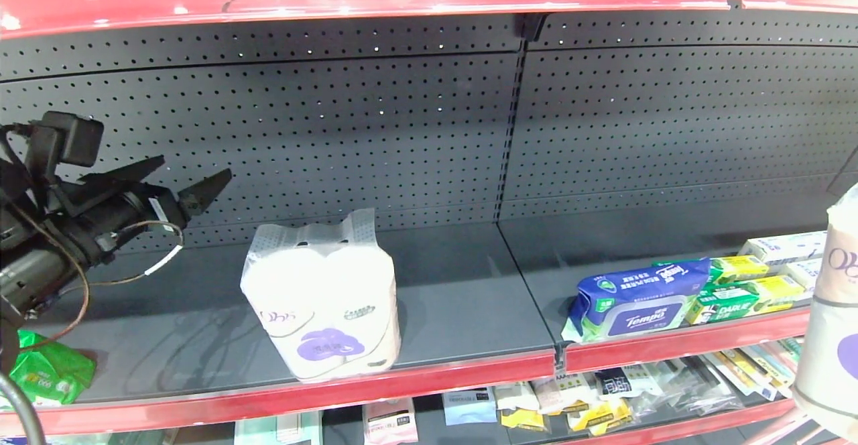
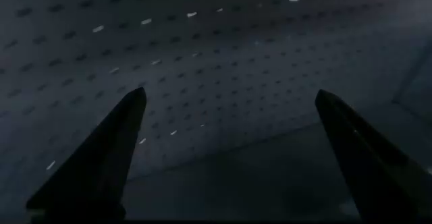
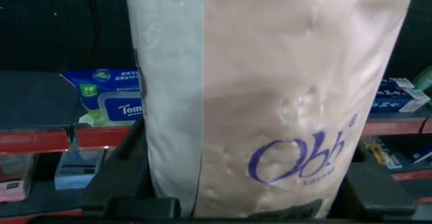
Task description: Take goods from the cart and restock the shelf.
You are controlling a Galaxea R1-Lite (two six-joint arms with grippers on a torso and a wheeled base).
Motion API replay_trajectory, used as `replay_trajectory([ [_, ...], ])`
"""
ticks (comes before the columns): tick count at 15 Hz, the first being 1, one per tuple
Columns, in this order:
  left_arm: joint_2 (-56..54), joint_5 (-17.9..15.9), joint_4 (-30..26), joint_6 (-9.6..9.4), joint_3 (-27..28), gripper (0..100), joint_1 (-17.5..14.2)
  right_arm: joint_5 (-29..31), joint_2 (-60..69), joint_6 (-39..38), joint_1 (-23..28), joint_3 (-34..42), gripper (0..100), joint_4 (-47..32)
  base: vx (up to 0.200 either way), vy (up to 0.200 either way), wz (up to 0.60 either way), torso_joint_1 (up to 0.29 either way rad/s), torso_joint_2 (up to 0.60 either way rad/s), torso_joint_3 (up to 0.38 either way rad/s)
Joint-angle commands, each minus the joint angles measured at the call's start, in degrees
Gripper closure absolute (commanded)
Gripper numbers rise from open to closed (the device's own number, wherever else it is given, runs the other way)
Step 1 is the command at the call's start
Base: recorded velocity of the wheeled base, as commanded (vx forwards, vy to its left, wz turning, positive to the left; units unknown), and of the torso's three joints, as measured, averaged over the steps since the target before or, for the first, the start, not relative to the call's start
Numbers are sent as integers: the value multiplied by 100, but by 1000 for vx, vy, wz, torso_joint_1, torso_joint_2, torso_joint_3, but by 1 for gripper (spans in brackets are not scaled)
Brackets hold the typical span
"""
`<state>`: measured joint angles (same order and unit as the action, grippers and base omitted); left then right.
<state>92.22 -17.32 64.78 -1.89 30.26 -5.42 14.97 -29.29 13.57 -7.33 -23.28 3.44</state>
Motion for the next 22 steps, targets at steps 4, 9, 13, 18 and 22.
replay_trajectory([
  [4,-2824,449,-1802,365,-1391,0,-90,-73,-454,-126,170,-133,100,34,0,0,0,0,0,0],
  [9,-7060,-8,-7137,-207,-1075,0,490,-1198,-797,-197,188,-9,100,-27,0,0,0,0,0,0],
  [13,-8686,27,-9730,-690,-354,0,833,-1963,-1395,-188,179,-141,100,78,0,0,0,0,0,0],
  [18,-8800,458,-9686,-690,-741,0,824,-2103,-1922,-205,188,-185,100,720,0,0,0,0,0,0],
  [22,-8809,511,-9194,-690,-1171,0,824,-2112,-1922,-214,188,-212,100,737,0,0,0,0,0,0],
])
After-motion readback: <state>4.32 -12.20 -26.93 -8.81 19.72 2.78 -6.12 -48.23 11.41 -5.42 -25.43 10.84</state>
